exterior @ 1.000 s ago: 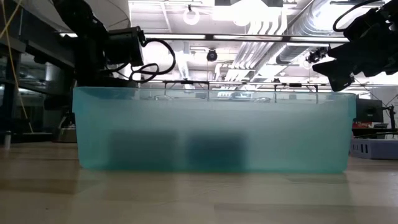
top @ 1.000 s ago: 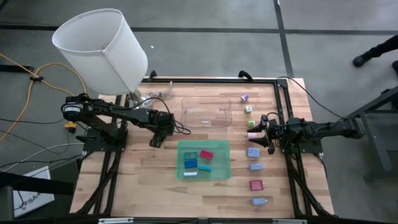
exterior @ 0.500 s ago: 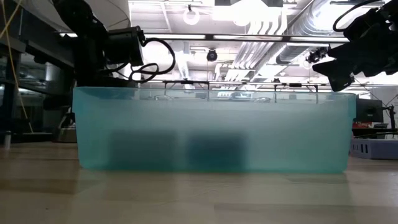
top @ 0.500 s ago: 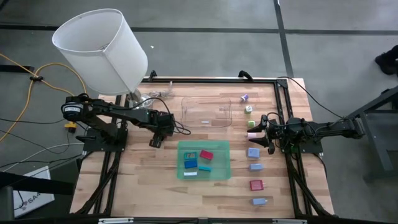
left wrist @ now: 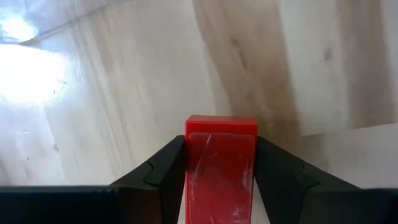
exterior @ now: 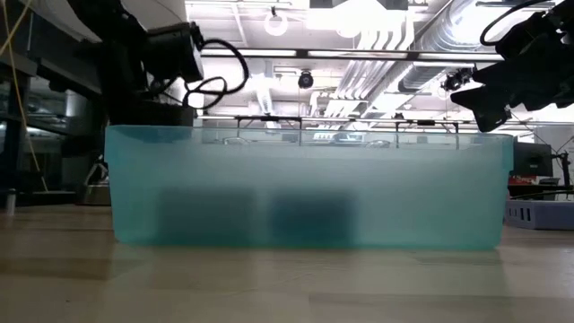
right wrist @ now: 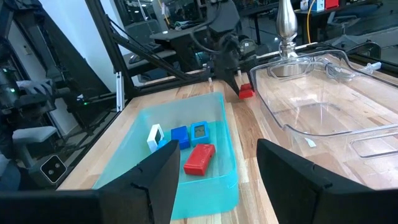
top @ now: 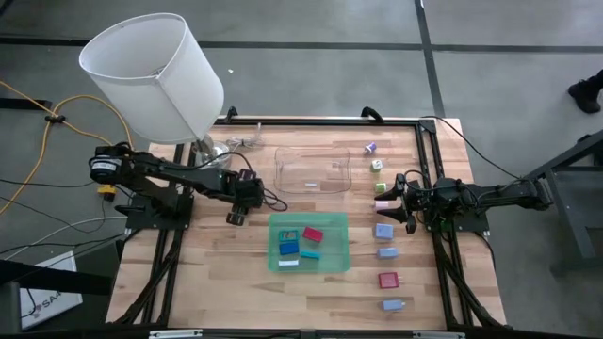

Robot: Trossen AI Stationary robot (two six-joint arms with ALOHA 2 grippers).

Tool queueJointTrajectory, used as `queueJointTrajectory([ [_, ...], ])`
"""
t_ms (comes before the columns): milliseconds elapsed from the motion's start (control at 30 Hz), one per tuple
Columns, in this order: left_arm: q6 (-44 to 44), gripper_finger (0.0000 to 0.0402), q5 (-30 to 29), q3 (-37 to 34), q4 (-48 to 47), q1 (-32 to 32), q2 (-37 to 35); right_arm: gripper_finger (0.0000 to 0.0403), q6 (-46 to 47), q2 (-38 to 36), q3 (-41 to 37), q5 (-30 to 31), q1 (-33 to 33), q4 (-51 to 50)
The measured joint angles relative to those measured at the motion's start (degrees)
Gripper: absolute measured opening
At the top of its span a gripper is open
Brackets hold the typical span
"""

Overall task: Pick & Place Office items
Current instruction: Put the red digital clock into the blue bin

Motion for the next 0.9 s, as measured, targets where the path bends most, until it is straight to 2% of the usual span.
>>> queueJointTrajectory([
  [400, -4.52, 0.0157, -6.82, 0.42, -1.12, -9.56, -5.81, 0.0201, 0.02, 0.01, 0.0, 0.0, -0.01, 0.0],
  [667, -6.23, 0.0157, -7.22, 7.97, -5.99, -13.91, -6.5, 0.0201, 0.02, 0.02, 0.0, 0.0, 0.0, 0.02],
  [900, -4.85, 0.0157, -8.54, 12.72, -5.86, -16.51, -5.61, 0.0201, 0.02, 0.02, 0.0, 0.0, 0.0, -0.02],
])
